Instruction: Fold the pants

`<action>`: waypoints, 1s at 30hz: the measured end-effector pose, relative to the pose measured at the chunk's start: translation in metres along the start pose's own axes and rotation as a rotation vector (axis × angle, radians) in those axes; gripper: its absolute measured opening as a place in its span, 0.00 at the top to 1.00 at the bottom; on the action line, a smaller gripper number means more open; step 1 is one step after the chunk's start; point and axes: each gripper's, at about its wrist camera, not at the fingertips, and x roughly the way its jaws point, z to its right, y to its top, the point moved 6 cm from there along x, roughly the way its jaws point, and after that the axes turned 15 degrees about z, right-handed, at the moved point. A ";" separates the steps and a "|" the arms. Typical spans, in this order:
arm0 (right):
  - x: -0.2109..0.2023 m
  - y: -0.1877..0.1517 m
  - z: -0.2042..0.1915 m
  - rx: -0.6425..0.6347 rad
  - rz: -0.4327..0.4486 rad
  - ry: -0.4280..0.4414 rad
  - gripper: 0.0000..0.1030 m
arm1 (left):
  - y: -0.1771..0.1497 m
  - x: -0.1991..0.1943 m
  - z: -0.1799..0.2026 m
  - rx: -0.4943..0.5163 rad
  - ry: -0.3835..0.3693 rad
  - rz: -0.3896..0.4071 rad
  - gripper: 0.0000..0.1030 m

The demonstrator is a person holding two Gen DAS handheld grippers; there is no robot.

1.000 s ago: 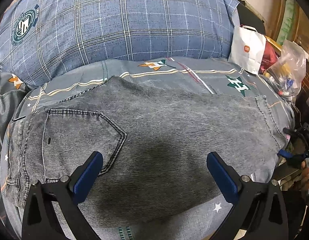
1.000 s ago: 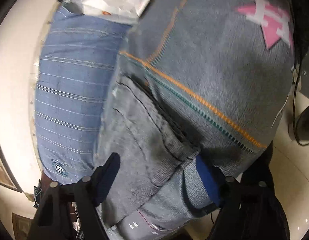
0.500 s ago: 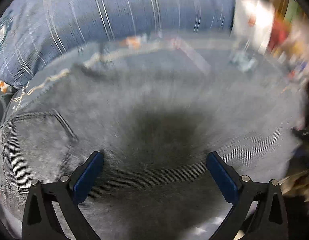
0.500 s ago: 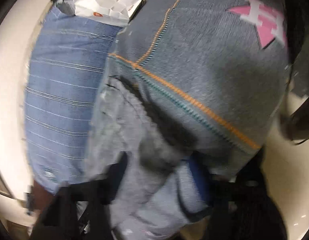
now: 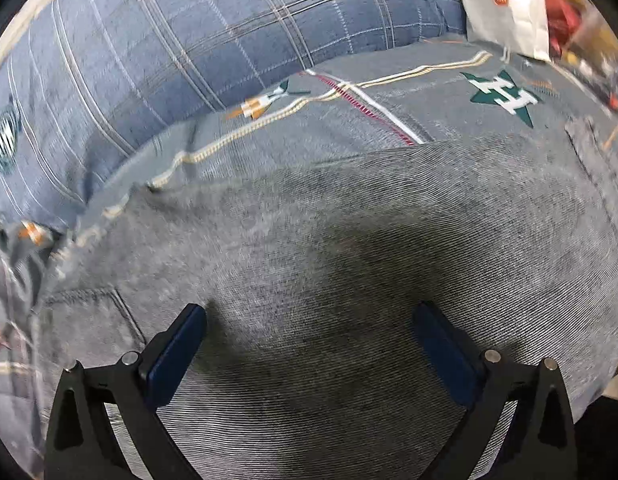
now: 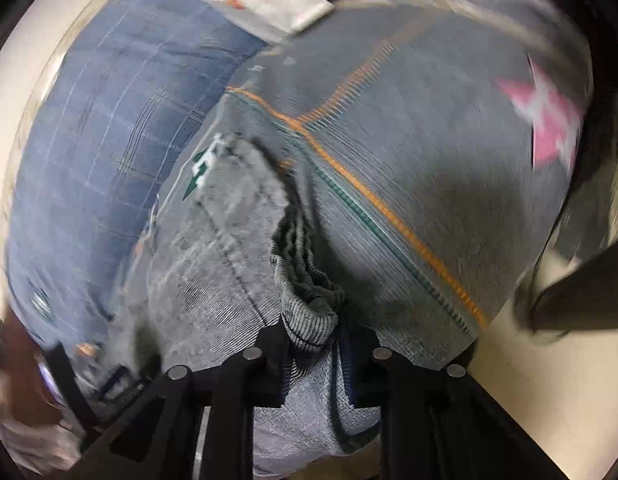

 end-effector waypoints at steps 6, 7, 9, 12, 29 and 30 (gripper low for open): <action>-0.051 0.008 -0.126 -0.304 0.140 0.105 0.81 | 0.000 0.004 -0.005 -0.045 -0.061 -0.032 0.00; -0.058 0.002 -0.149 -0.350 0.151 0.134 0.81 | 0.000 0.005 -0.010 -0.085 -0.101 -0.046 0.01; -0.071 -0.023 -0.204 -0.460 0.166 0.215 0.81 | -0.001 0.001 -0.027 -0.164 -0.149 -0.055 0.14; -0.076 -0.072 -0.266 -0.607 0.158 0.306 0.81 | -0.012 -0.028 -0.101 -0.356 -0.161 0.008 0.20; -0.006 -0.140 -0.250 -0.305 -0.076 0.573 0.27 | -0.062 -0.103 -0.201 -0.524 -0.108 0.149 0.20; 0.011 -0.133 -0.231 -0.226 -0.113 0.547 0.23 | -0.061 -0.096 -0.177 -0.474 -0.133 0.129 0.19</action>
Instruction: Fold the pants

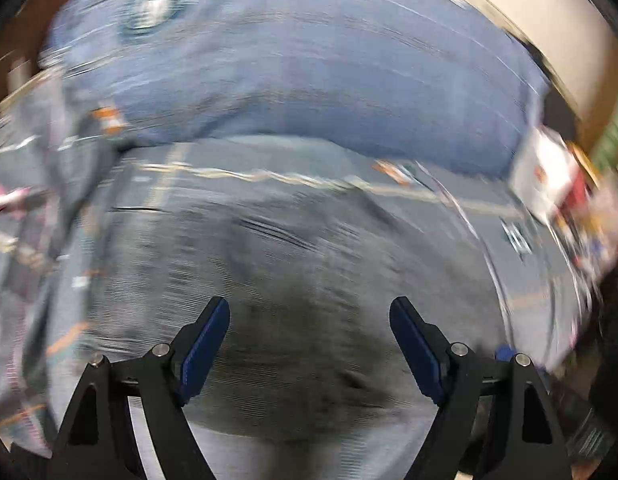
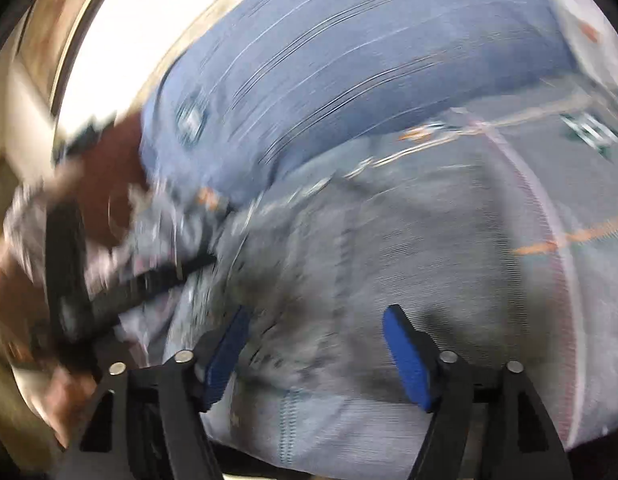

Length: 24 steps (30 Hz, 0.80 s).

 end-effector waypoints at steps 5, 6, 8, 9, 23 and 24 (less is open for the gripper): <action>0.004 0.000 0.060 0.254 -0.134 -0.039 0.37 | -0.058 0.051 0.030 0.250 0.113 -0.134 0.13; 0.000 0.015 0.051 0.220 -0.112 -0.016 0.36 | -0.058 0.049 0.031 0.274 0.126 -0.110 0.13; -0.001 0.039 0.033 0.185 -0.076 0.031 0.36 | -0.058 0.050 0.031 0.255 0.123 -0.127 0.12; 0.007 0.053 0.022 0.193 -0.076 0.081 0.36 | -0.058 0.051 0.032 0.256 0.120 -0.130 0.11; 0.055 0.057 0.043 0.246 -0.151 0.087 0.39 | -0.059 0.055 0.031 0.256 0.083 -0.082 0.03; 0.048 0.047 0.043 0.235 -0.152 0.087 0.31 | -0.059 0.056 0.031 0.256 0.082 -0.077 0.03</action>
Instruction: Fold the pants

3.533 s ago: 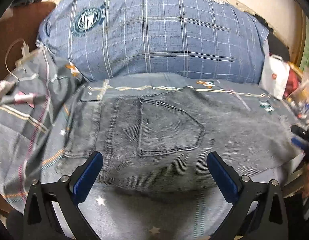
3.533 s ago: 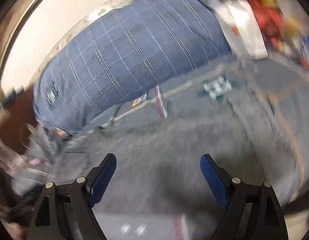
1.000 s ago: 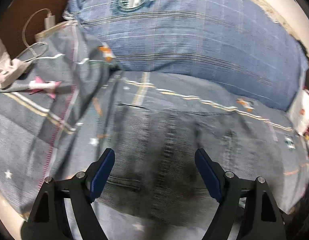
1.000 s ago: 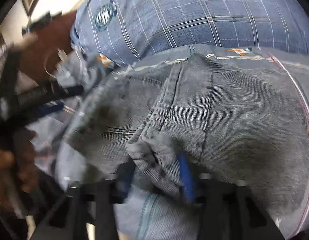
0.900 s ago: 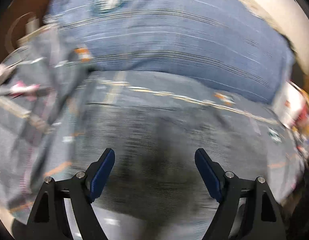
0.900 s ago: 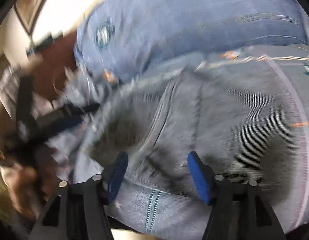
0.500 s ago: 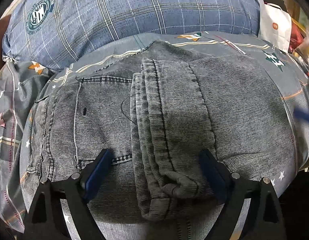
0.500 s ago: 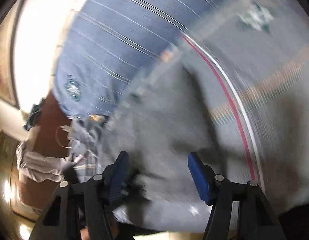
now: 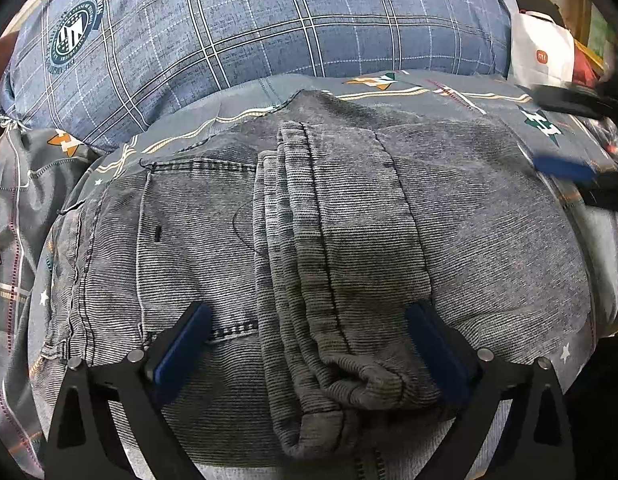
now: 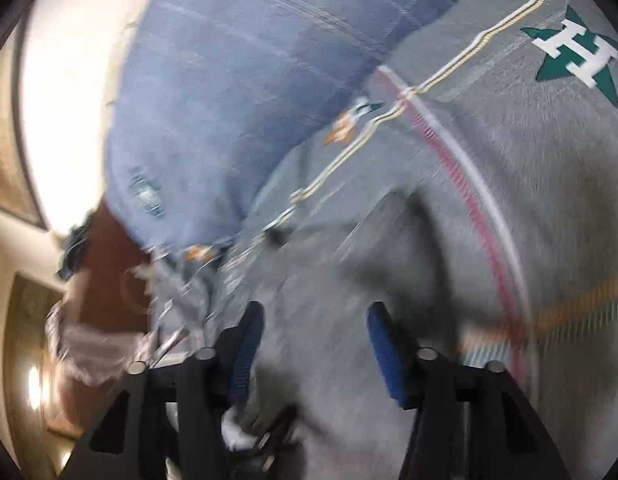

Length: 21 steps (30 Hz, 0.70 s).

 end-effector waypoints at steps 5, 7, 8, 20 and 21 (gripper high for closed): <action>-0.005 -0.020 0.027 0.035 -0.012 -0.063 0.30 | 0.003 -0.001 -0.001 -0.009 -0.019 -0.009 0.03; -0.017 -0.014 0.007 -0.045 0.048 -0.071 0.28 | 0.006 -0.013 -0.010 -0.060 -0.048 0.006 0.03; -0.024 -0.015 -0.003 -0.085 0.061 -0.051 0.28 | 0.009 -0.024 -0.019 -0.103 -0.053 0.026 0.03; 0.011 -0.065 -0.012 -0.274 -0.013 -0.095 0.16 | -0.058 -0.090 -0.189 -0.998 -0.172 0.064 0.03; 0.012 -0.065 -0.013 -0.270 -0.001 -0.090 0.16 | -0.062 -0.086 -0.193 -1.033 -0.175 0.047 0.03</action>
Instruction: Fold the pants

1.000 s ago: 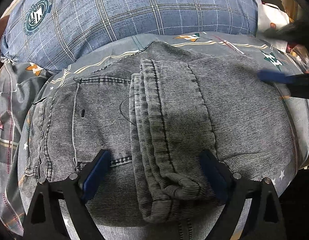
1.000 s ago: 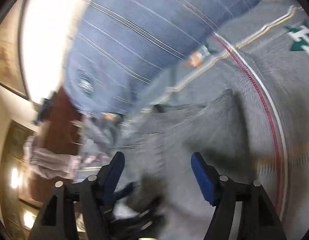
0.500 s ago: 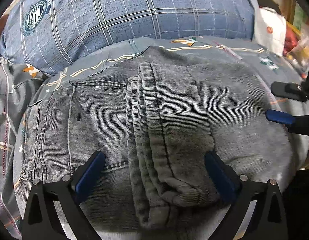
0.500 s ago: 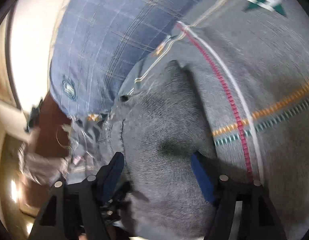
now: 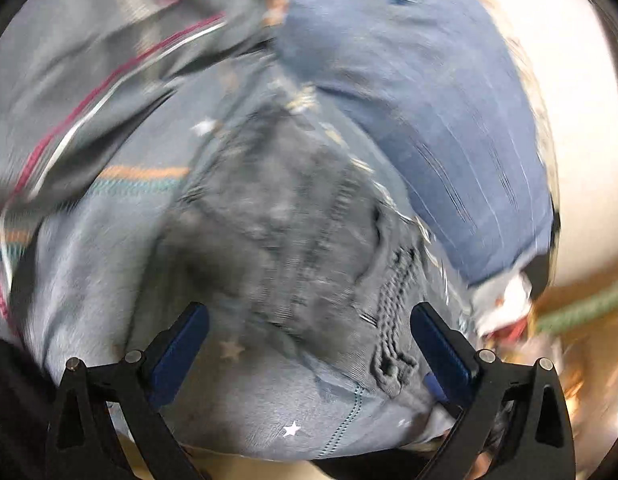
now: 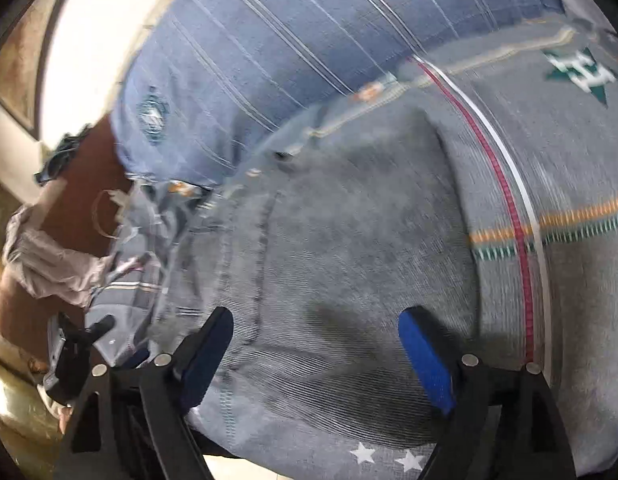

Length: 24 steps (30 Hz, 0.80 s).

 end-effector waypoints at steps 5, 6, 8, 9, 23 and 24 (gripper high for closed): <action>-0.003 0.004 0.001 0.029 0.010 0.013 0.16 | -0.004 0.019 -0.007 -0.124 -0.057 -0.063 0.03; -0.003 0.006 -0.001 0.026 0.010 0.013 0.16 | -0.005 0.022 -0.007 -0.132 -0.059 -0.066 0.03; -0.005 0.006 0.001 0.021 0.011 0.013 0.16 | -0.003 0.027 -0.013 -0.152 -0.047 -0.057 0.03; -0.004 0.005 0.000 0.017 0.013 0.013 0.16 | 0.000 0.030 -0.015 -0.165 -0.043 -0.046 0.03; -0.024 0.018 -0.038 -0.111 0.051 0.004 0.16 | 0.022 0.053 -0.045 -0.203 0.037 -0.016 0.81; -0.025 0.021 -0.057 -0.120 0.052 0.057 0.16 | 0.022 0.052 -0.044 -0.190 0.043 -0.009 0.81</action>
